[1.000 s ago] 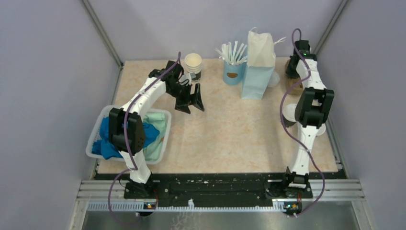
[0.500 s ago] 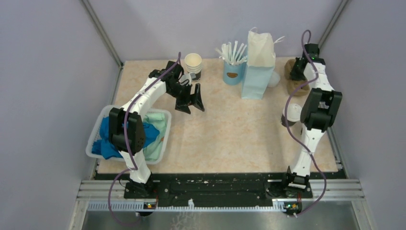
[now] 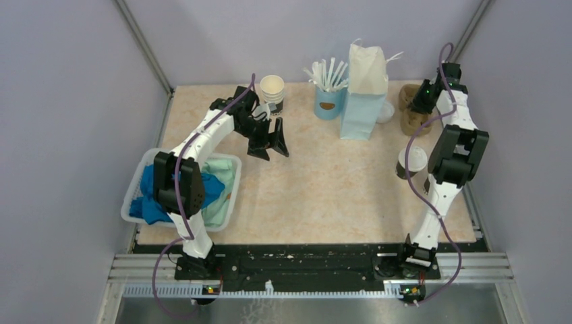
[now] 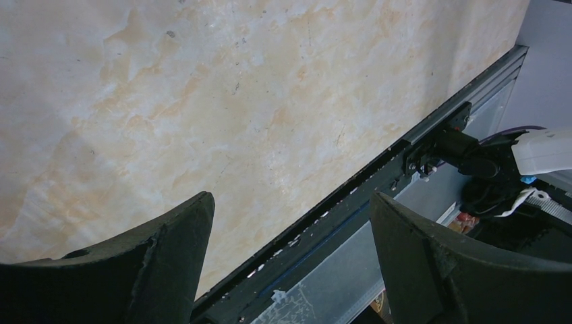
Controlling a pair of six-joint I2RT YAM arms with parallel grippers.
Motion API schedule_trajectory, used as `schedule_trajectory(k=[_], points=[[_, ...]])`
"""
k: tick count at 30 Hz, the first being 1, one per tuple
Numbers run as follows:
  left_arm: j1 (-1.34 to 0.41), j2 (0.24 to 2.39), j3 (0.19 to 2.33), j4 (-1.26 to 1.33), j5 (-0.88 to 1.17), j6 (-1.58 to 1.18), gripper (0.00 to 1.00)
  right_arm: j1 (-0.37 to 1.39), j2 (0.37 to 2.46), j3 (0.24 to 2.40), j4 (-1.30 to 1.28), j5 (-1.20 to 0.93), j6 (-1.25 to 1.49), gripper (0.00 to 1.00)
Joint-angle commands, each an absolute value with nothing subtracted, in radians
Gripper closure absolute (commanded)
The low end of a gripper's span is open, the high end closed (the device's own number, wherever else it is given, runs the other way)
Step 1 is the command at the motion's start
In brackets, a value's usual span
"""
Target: Pack the takeout coffee
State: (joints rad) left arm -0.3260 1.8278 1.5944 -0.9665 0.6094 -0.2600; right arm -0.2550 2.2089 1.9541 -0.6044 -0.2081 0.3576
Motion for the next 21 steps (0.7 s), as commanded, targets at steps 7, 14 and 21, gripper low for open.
schedule_trajectory(k=[7,14,21], points=[[-0.322,1.785,1.585,-0.938,0.630,-0.252,0.09,-0.244,2.281,2.078,-0.651,-0.159,0.432,0.66],[-0.321,1.793,1.591,-0.938,0.636,-0.255,0.09,-0.226,2.307,2.119,-0.712,-0.069,0.411,0.72],[-0.322,1.790,1.591,-0.940,0.634,-0.254,0.09,-0.210,2.347,2.251,-0.805,-0.007,0.399,1.00]])
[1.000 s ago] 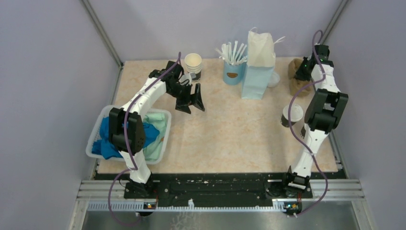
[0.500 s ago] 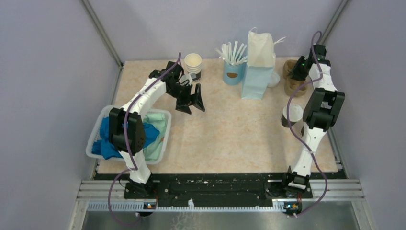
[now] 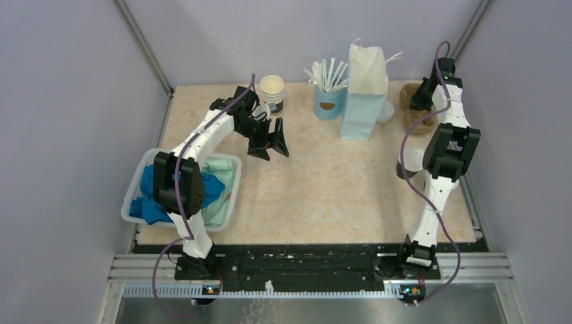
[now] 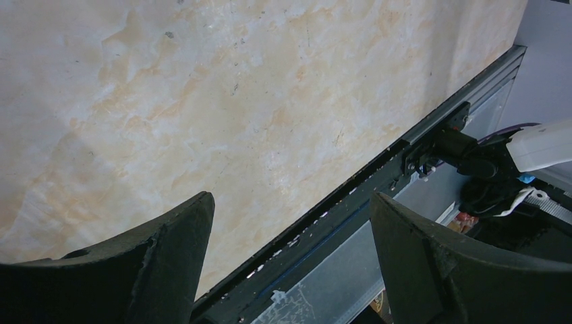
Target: Pack the takeout coffee
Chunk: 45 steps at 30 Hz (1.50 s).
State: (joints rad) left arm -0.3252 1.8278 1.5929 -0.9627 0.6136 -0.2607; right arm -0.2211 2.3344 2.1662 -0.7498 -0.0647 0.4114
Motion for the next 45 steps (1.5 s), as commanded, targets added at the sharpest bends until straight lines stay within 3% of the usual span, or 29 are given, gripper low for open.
schedule_trajectory(k=[1,7,11,21,31,40,45], points=[[-0.321,1.790,1.593,-0.940,0.634,-0.253,0.09,-0.209,2.342,2.265,-0.815,-0.005,0.397,1.00],[-0.322,1.794,1.598,-0.939,0.639,-0.255,0.09,-0.195,2.278,2.334,-0.886,0.096,0.365,1.00],[-0.321,1.796,1.600,-0.937,0.645,-0.256,0.09,-0.178,2.213,2.204,-0.783,0.175,0.315,1.00],[-0.321,1.786,1.590,-0.934,0.649,-0.258,0.09,-0.075,2.301,2.321,-0.828,0.483,0.163,1.00],[-0.322,1.772,1.572,-0.926,0.653,-0.260,0.09,-0.117,2.304,2.275,-0.850,0.300,0.248,1.00],[-0.322,1.765,1.562,-0.925,0.649,-0.255,0.09,-0.136,2.292,2.244,-0.842,0.286,0.257,1.00],[-0.322,1.764,1.558,-0.923,0.647,-0.255,0.09,-0.137,2.276,2.253,-0.818,0.221,0.231,0.65]])
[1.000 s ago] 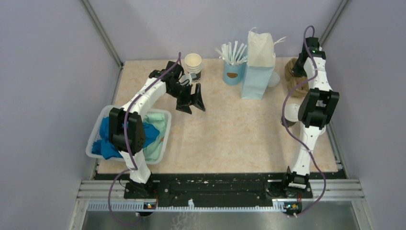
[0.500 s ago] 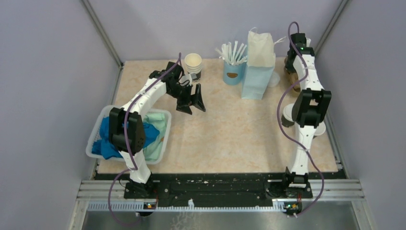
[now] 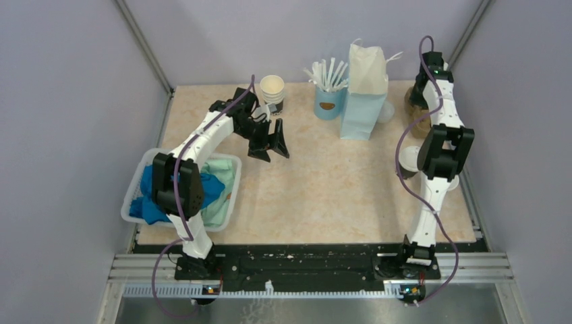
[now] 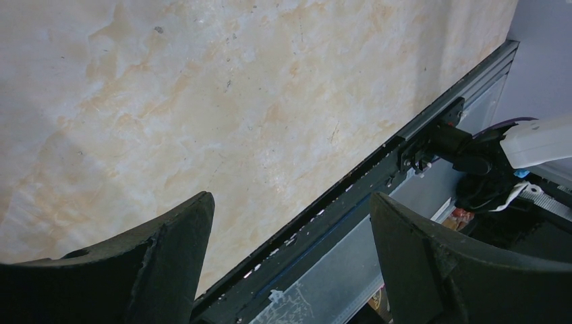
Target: Pack the takeout coffee
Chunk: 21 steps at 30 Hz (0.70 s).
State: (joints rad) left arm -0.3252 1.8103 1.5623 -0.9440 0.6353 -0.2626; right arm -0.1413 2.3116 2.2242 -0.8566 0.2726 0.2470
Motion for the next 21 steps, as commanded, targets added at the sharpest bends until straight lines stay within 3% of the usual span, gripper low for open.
schedule_trajectory(k=[1,8,21], points=[[-0.321,1.763,1.557,-0.923,0.649,-0.255,0.09,-0.137,2.269,2.252,-0.803,0.210,0.218,0.63],[-0.322,1.762,1.552,-0.926,0.651,-0.255,0.09,-0.156,2.303,2.278,-0.743,0.136,0.119,0.58],[-0.322,1.763,1.548,-0.936,0.645,-0.254,0.09,-0.199,2.410,2.358,-0.738,-0.062,0.101,0.64]])
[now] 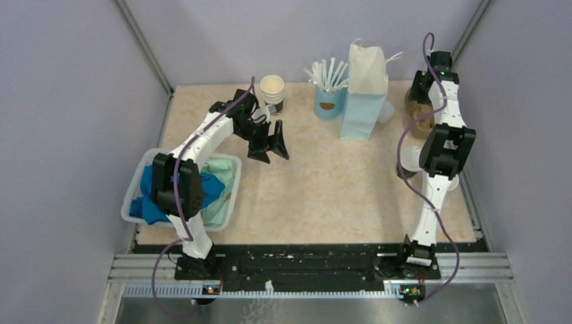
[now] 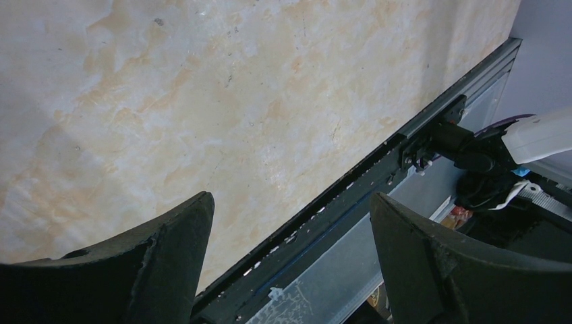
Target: Pack the takeout coffee
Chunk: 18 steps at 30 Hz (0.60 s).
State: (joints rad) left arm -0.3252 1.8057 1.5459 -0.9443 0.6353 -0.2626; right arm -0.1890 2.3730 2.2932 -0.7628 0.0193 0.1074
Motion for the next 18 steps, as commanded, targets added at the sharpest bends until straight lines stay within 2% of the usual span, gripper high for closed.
schedule_trajectory(k=[1,11,18], points=[[-0.321,1.764,1.550,-0.936,0.644,-0.255,0.08,-0.201,2.413,2.359,-0.737,-0.065,0.102,0.64],[-0.322,1.768,1.548,-0.937,0.645,-0.255,0.08,-0.221,2.430,2.371,-0.717,-0.106,0.138,0.76],[-0.321,1.769,1.549,-0.936,0.647,-0.255,0.08,-0.241,2.422,2.358,-0.714,-0.162,0.151,0.73]])
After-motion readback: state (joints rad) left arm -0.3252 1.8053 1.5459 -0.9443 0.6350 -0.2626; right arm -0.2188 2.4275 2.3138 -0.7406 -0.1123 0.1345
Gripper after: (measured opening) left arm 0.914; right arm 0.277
